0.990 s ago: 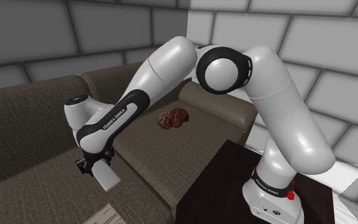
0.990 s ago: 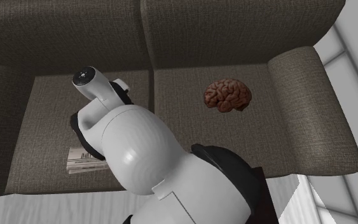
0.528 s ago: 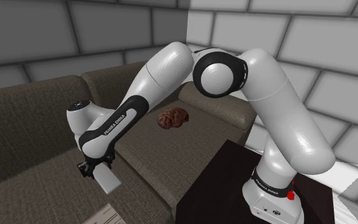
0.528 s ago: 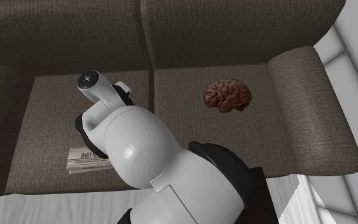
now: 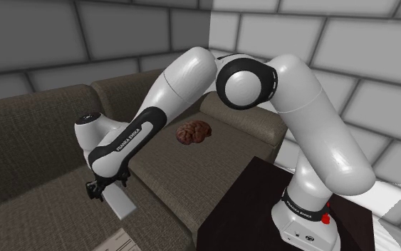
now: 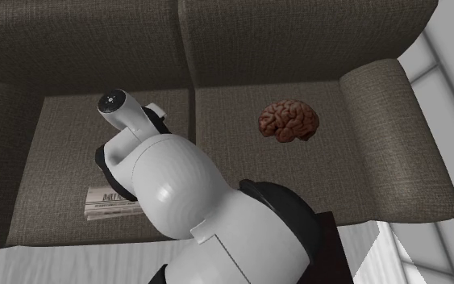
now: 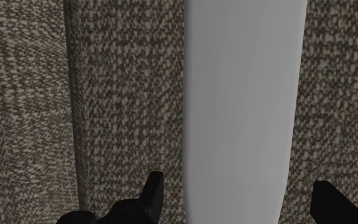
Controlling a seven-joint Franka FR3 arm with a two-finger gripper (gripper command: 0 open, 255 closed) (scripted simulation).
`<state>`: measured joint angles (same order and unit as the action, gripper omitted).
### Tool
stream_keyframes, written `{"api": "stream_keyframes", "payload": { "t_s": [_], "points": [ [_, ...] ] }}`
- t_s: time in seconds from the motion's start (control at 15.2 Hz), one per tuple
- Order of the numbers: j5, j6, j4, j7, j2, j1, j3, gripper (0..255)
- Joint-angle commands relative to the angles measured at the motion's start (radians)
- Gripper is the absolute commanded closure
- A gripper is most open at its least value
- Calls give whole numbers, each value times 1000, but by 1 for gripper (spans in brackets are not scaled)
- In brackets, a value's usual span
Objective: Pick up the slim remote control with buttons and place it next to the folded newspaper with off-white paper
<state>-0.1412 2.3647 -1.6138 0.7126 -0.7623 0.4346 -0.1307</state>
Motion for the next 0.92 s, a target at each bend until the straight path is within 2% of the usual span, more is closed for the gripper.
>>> {"api": "stream_keyframes", "payload": {
  "t_s": [0.0,0.33,0.86],
  "points": [
    [0,0,0,0,0,0,0,0],
    [12,-78,-9,-7,87,-7,-11,0],
    [12,-78,-9,-7,87,-7,-11,0]
  ]
}}
